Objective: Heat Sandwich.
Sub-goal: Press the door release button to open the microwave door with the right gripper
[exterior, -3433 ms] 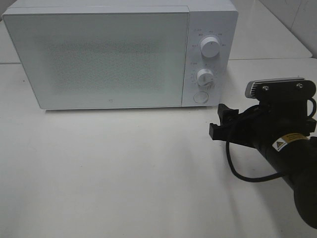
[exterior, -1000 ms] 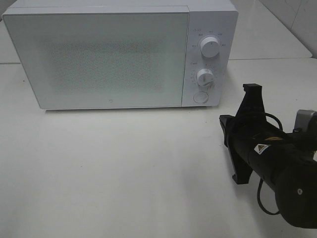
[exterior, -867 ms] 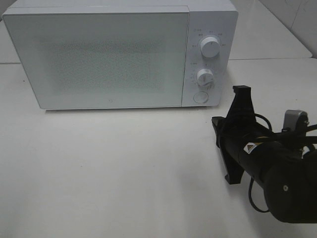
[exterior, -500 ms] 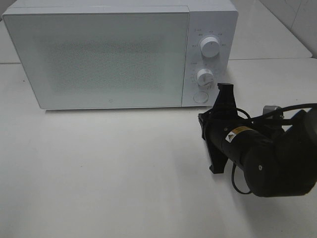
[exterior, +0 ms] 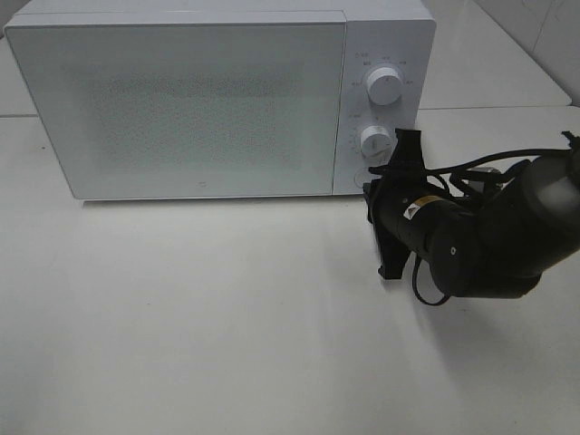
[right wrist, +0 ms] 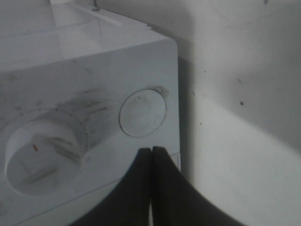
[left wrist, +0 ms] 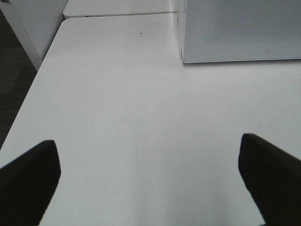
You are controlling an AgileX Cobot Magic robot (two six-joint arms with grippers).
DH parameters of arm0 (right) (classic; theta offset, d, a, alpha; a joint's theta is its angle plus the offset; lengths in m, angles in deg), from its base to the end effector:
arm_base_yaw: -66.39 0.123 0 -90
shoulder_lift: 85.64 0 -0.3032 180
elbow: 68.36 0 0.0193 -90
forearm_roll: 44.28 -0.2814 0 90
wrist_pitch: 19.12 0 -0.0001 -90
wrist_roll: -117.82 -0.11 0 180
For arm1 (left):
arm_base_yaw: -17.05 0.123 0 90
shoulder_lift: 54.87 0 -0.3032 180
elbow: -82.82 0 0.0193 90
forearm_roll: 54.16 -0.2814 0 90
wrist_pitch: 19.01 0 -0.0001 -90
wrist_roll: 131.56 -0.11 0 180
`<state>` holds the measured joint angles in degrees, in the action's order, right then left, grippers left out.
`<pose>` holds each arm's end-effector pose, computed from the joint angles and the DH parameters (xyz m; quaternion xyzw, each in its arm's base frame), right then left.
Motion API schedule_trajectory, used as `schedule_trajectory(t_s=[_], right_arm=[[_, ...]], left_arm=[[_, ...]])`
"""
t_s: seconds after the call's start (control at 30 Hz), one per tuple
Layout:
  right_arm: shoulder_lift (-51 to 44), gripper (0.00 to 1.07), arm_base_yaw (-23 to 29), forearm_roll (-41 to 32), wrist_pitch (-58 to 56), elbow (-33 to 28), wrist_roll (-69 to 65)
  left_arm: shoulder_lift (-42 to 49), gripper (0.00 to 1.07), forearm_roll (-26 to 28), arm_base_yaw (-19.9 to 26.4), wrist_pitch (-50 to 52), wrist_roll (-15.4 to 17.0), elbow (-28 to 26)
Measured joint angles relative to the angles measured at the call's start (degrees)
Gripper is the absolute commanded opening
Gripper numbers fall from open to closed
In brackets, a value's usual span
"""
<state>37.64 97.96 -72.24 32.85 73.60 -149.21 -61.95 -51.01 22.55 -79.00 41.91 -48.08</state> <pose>0.3356 0.1586 0.0763 0.5733 0.5931 0.4471 0.3460 0.0212 -0.0032 0.2845 0.0085 0.8485 0.0281 0.5284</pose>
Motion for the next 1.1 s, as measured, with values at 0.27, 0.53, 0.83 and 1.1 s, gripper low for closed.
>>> schedule_trajectory(t_s=[0.27,0.53,0.83,1.1], right_arm=[[3.5,0.00,-2.0,1.7,-1.9,5.2,-0.3],[4.9,0.00,-3.8,1.6,-2.9,7.2,-0.1],[6.0,0.00,-3.9,1.4,-1.7,7.8,-0.1],[6.1,0.00,-3.8,0.9,-1.0,8.2,0.2]], left_arm=[[0.0,0.98,0.0,0.0,0.0,0.0,0.0],[0.0,0.98,0.0,0.0,0.0,0.0,0.0],[0.0,0.98,0.0,0.0,0.0,0.0,0.0],[0.0,0.98,0.0,0.0,0.0,0.0,0.0]])
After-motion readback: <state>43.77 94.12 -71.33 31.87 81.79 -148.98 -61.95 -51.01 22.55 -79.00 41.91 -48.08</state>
